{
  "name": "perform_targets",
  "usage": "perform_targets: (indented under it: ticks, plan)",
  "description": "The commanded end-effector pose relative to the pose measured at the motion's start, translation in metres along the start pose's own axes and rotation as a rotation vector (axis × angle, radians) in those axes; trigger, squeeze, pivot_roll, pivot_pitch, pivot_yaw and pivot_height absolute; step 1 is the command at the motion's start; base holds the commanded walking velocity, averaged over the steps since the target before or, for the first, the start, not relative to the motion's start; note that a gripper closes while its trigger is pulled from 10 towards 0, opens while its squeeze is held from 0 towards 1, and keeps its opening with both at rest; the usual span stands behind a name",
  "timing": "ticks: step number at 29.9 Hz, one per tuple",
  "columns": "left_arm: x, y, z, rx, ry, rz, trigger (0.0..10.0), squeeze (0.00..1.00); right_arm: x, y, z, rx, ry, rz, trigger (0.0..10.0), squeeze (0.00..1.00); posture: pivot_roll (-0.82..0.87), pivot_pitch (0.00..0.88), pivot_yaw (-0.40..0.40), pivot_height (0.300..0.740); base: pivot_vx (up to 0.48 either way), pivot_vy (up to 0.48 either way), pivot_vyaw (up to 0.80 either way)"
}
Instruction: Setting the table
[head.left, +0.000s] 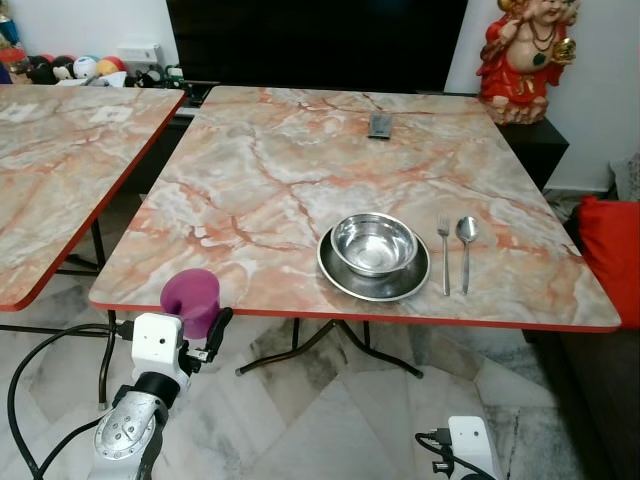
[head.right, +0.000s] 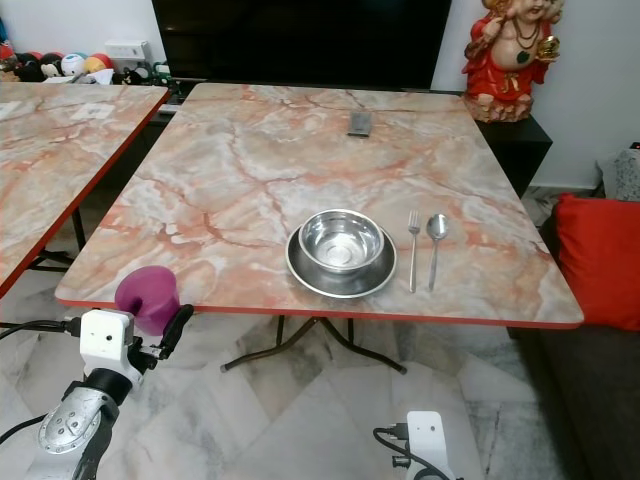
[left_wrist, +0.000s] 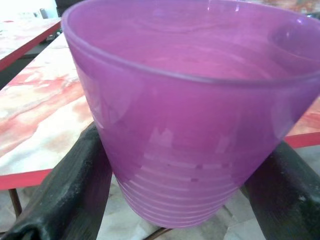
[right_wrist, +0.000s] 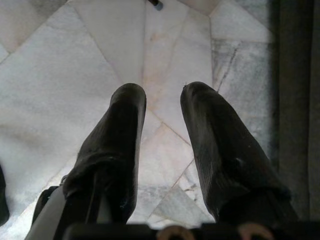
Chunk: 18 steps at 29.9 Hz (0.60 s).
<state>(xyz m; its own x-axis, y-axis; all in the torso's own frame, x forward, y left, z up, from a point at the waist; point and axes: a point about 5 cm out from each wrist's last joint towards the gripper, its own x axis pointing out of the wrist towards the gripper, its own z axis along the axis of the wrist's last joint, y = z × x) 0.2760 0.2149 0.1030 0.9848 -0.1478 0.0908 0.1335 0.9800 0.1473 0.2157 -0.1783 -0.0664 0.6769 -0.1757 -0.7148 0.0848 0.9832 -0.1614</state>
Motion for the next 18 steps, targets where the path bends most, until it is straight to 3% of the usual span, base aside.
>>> perform_targets:
  ticks: [1, 7, 18]
  plan:
    - [-0.0007, -0.0021, 0.0001, 0.001, 0.004, -0.013, 10.0, 0.0, -0.0009, -0.0008, -0.0047, -0.007, 0.015, 0.001, 10.0, 0.0, 0.04, 0.085, -0.03, 0.74, 0.0, -0.401, 0.0]
    - [-0.0003, -0.0041, -0.0001, 0.001, 0.004, -0.019, 10.0, 0.0, -0.0009, -0.0011, -0.0051, -0.008, 0.016, 0.0, 10.0, 0.0, 0.04, 0.087, -0.033, 0.74, 0.0, -0.386, 0.0]
    - [-0.0025, -0.0007, 0.0021, -0.023, -0.01, 0.008, 10.0, 0.0, -0.0007, -0.0025, -0.0046, -0.012, 0.016, 0.0, 10.0, 0.0, 0.04, 0.101, -0.042, 0.74, 0.0, 0.0, 0.0]
